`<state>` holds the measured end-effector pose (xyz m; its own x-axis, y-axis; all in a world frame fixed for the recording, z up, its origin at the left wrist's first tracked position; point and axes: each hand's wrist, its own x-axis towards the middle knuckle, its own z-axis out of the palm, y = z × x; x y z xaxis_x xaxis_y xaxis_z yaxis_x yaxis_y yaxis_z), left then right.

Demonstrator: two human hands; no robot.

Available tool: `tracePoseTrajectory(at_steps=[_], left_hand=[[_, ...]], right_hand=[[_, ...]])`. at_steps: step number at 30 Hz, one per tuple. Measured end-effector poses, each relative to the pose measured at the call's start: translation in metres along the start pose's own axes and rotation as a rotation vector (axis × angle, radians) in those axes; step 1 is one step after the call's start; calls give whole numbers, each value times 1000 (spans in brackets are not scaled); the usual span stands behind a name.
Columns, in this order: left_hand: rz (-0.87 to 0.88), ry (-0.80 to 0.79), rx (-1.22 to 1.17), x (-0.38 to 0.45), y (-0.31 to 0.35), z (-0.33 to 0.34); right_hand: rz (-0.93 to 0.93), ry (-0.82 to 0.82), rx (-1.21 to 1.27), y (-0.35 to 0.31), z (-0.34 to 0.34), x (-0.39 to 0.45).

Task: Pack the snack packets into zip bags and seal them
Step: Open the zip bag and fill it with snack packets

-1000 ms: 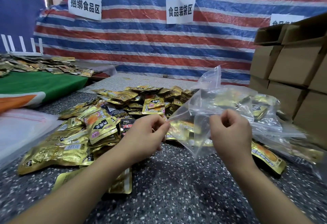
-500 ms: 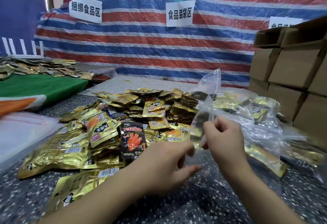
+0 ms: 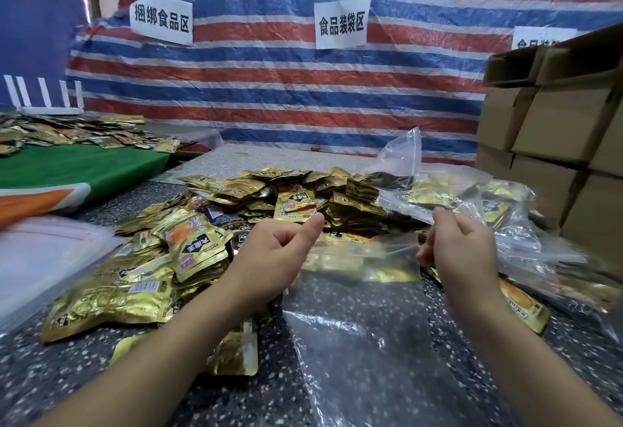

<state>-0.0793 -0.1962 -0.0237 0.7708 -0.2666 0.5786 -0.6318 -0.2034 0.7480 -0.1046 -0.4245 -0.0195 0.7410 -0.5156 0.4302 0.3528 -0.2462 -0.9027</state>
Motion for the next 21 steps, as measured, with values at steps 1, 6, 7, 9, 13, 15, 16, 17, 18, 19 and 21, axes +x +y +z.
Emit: tracePoseTrajectory(at_steps=[1, 6, 7, 9, 13, 15, 16, 17, 18, 19, 21], left_hand=[[-5, -18, 2, 0, 0, -1], [11, -158, 96, -3, -4, 3], [15, -173, 116, -3, -5, 3], [20, -183, 131, -4, -5, 3], [24, -173, 153, -3, -6, 1], [24, -152, 155, -2, -8, 1], [25, -142, 156, -2, -9, 0], [28, -135, 157, -2, -10, 0], [32, -135, 159, -1, -10, 0], [37, -140, 163, -1, -11, 0], [46, -155, 173, -2, -12, 0]], right_hand=[[-34, 23, -78, 4, -4, 6], [-129, -187, -548, 17, 7, 40], [-166, -256, -647, 17, 14, 46], [-257, -392, -792, 16, 30, 55], [-565, -452, -1231, 21, 61, 77], [-686, -422, -1419, 25, 75, 86], [-714, -410, -1466, 27, 82, 89], [-731, -395, -1497, 30, 87, 91], [-751, -376, -1524, 32, 92, 93], [-773, -355, -1545, 35, 95, 93], [-802, -325, -1566, 41, 100, 93]])
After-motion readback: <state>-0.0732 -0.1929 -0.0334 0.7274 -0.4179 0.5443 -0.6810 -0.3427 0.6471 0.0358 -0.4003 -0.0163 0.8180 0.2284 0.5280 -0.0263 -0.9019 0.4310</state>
